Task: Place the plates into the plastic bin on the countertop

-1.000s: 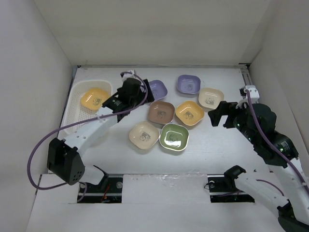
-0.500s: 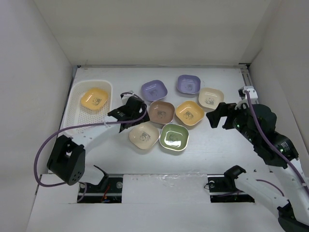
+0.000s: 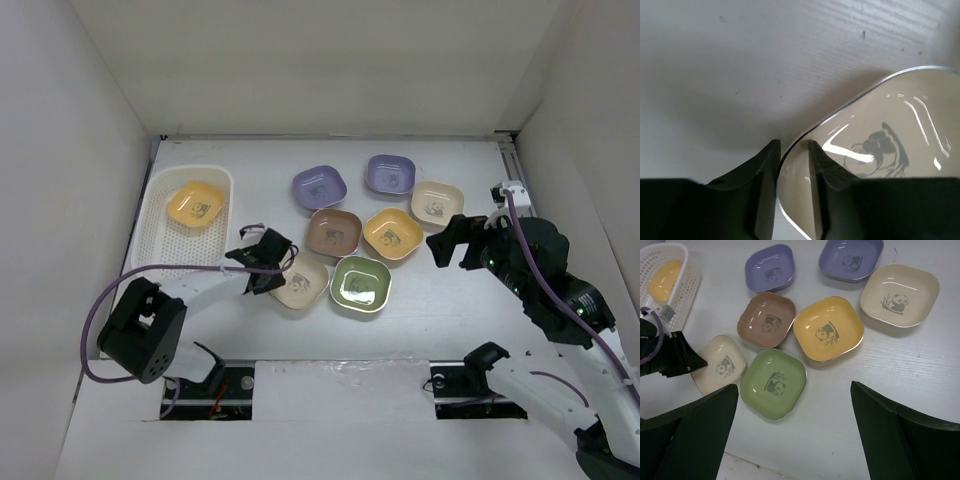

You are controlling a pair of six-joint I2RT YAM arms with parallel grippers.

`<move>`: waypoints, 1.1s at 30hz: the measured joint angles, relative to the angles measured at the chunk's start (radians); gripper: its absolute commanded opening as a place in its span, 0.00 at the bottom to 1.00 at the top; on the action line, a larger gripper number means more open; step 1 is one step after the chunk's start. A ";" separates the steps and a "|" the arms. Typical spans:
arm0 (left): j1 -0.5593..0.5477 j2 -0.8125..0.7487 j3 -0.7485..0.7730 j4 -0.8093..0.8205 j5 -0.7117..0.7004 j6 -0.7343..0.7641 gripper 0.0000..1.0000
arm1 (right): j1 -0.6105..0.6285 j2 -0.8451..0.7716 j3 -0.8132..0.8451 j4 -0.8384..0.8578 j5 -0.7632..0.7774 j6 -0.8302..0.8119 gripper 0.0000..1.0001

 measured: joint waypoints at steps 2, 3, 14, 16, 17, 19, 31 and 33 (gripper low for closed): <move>0.000 -0.034 -0.024 0.001 0.002 -0.020 0.14 | 0.000 0.000 0.000 0.000 0.000 0.000 1.00; 0.000 -0.061 -0.034 -0.002 0.006 -0.028 0.10 | 0.000 0.000 0.000 0.000 0.000 0.000 1.00; -0.068 -0.274 -0.030 -0.180 0.001 -0.120 0.00 | 0.000 0.002 0.000 0.003 -0.023 0.001 1.00; -0.069 -0.292 0.018 -0.245 -0.006 -0.127 0.00 | 0.000 0.003 0.000 0.003 -0.028 0.001 1.00; -0.069 -0.305 0.051 -0.271 -0.018 -0.129 0.00 | 0.000 0.003 0.000 0.003 -0.030 0.001 1.00; -0.066 -0.326 0.132 -0.311 -0.050 -0.128 0.00 | 0.000 0.003 0.000 0.003 -0.032 0.001 1.00; 0.347 0.061 0.684 -0.207 0.021 0.093 0.00 | 0.000 0.069 -0.017 0.106 -0.075 0.003 1.00; 0.455 0.119 0.716 -0.198 0.090 0.123 0.00 | 0.000 0.097 -0.026 0.130 -0.099 0.004 1.00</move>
